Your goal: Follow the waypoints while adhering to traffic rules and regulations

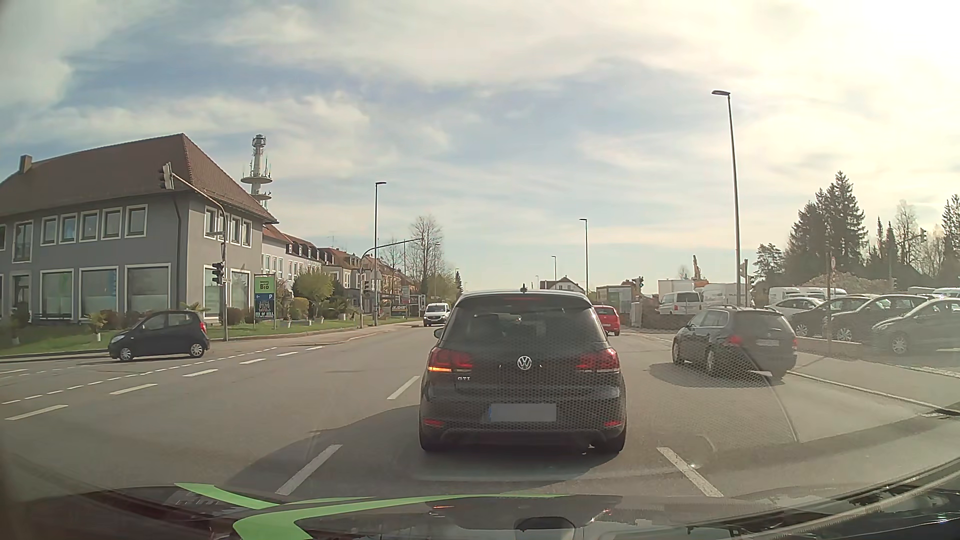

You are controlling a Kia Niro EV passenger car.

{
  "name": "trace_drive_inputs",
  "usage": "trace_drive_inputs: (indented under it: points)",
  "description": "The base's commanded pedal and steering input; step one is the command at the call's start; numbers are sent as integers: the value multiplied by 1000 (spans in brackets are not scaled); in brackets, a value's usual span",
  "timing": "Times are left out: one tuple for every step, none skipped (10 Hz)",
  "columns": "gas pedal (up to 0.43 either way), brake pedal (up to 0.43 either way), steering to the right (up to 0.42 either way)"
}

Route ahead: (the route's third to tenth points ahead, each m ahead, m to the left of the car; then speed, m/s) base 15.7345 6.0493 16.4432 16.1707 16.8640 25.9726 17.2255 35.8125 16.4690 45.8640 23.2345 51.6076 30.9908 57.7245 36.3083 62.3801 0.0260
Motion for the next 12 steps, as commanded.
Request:
trace_drive_inputs:
  points:
    - [0, 195, 2]
    - [0, 0, 2]
    - [0, 0, 2]
    - [0, 0, 2]
    - [0, 0, 2]
    - [0, 0, 1]
    - [0, 0, 1]
    - [0, 0, 1]
    - [0, 0, 2]
    - [0, 0, 2]
    - [0, 0, 2]
    - [0, 0, 1]
